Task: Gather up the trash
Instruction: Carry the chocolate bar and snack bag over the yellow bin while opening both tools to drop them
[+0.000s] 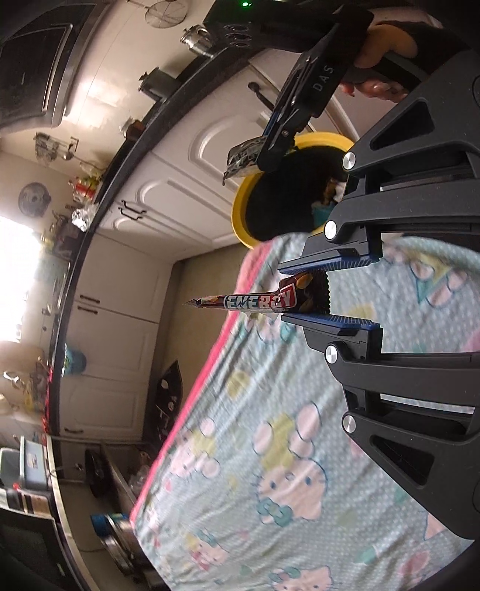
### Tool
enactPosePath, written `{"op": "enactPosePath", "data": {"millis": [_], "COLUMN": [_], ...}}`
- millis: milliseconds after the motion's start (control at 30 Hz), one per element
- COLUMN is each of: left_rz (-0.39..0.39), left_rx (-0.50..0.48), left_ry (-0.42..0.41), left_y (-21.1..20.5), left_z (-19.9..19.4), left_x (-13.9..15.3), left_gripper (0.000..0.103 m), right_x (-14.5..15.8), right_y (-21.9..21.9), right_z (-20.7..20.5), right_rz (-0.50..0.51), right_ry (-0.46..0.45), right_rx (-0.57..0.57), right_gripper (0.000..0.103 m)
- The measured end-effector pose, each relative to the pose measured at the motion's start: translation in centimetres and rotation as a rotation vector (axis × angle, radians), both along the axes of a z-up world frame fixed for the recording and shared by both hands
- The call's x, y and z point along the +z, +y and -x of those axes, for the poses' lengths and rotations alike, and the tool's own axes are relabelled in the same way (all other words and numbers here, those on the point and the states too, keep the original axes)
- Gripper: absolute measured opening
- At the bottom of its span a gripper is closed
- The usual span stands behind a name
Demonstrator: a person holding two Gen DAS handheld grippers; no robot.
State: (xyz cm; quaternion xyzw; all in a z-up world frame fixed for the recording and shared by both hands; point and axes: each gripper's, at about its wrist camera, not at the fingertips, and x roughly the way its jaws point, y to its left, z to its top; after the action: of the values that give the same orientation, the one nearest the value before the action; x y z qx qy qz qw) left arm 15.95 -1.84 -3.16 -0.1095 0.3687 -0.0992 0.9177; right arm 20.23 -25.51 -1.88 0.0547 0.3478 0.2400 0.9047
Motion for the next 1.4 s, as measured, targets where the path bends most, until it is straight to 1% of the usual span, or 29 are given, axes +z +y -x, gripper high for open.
{"op": "enactPosePath", "data": {"millis": [367,767,1000,1233,1400], "left_rz": [0.011,0.019,0.020,0.022,0.008], "left_rx": [-0.079,-0.145,-0.171,-0.188,-0.201], "left_ry": [-0.046,-0.060,-0.069,-0.066,-0.064], "left_y": [-4.0,-7.7,-9.4,-11.0,-12.4], "left_z": [-1.6,-2.5,-3.2,-4.3,-5.0], "left_x": [1.9,2.2,2.3,1.6,1.1], "left_gripper": [0.015,0.015,0.015,0.015,0.015], "right_x": [1.8,3.0,3.2,2.6,2.0], "right_y": [-4.1,-7.8,-9.3,-10.3,-10.3], "right_z": [1.1,1.8,2.0,1.9,1.5], "right_rz": [0.003,0.005,0.014,0.019,0.050], "right_ry": [-0.064,-0.115,-0.138,-0.142,-0.135], "right_rx": [-0.100,-0.197,-0.240,-0.263,-0.277], "right_gripper": [0.041,0.041,0.041,0.042,0.042]}}
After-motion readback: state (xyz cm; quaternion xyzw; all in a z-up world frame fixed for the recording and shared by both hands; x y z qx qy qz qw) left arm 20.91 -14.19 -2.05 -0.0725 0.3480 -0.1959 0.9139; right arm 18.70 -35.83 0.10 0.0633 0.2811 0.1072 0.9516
